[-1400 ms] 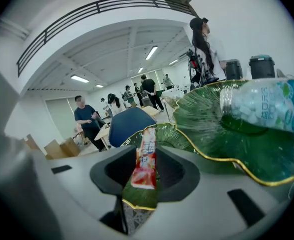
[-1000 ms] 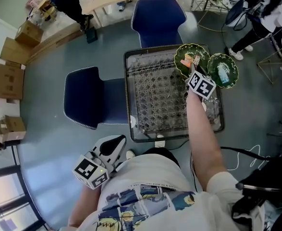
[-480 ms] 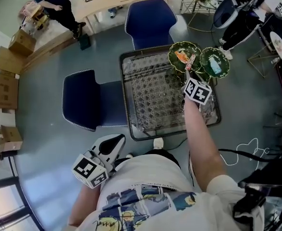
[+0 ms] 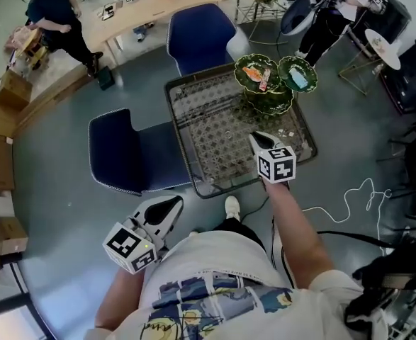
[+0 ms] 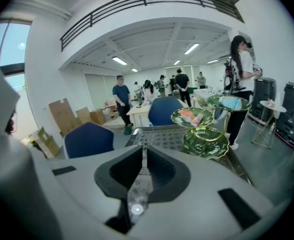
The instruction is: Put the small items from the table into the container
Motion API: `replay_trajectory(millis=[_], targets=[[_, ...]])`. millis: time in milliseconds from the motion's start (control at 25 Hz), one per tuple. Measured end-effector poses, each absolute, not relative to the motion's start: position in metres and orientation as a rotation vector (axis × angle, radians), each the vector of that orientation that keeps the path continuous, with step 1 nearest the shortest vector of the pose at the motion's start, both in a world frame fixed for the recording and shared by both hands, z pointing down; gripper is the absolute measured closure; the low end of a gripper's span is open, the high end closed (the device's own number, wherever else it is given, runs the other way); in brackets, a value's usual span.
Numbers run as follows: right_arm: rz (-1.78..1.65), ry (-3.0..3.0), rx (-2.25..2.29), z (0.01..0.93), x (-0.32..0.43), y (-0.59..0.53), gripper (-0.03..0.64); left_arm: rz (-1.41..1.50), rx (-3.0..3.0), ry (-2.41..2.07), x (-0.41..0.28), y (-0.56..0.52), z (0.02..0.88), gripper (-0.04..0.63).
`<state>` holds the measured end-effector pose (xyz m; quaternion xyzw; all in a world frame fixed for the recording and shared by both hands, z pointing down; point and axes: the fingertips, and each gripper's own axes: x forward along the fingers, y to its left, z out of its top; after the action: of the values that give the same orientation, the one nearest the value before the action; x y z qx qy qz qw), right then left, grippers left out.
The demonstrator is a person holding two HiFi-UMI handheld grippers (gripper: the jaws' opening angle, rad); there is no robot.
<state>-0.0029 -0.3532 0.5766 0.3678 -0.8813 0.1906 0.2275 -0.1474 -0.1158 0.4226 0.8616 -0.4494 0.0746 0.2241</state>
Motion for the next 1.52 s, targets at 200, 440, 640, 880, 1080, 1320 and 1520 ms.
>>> replay_trajectory(millis=[200,440,640,880,1080,1320,1520], targets=[[0.493,-2.427,0.765,0.582,-0.029,-0.225,0.604,0.218,2.427,-1.160,-0.150,-0.071,0.427,0.586],[0.456,-2.439,0.686,0.567,-0.043,-0.102,0.606,0.213,2.487,-1.017,-0.149,-0.018,0.434,0.586],[0.420,-2.457,0.692,0.550,-0.052,-0.032,0.606,0.194,2.505,-0.906,-0.146,0.025,0.442,0.586],[0.409,-2.502,0.671,0.525,-0.067,0.020,0.607,0.200,2.542,-0.819,-0.134,0.056,0.446,0.586],[0.366,-2.542,0.645,0.512,-0.082,0.038,0.607,0.185,2.555,-0.813,-0.135,0.062,0.443,0.586],[0.317,-2.546,0.628,0.510,-0.092,0.044,0.607,0.191,2.569,-0.857,-0.150,0.067,0.438,0.586],[0.276,-2.551,0.584,0.505,-0.098,0.049,0.607,0.177,2.541,-0.925,-0.163,0.076,0.437,0.586]])
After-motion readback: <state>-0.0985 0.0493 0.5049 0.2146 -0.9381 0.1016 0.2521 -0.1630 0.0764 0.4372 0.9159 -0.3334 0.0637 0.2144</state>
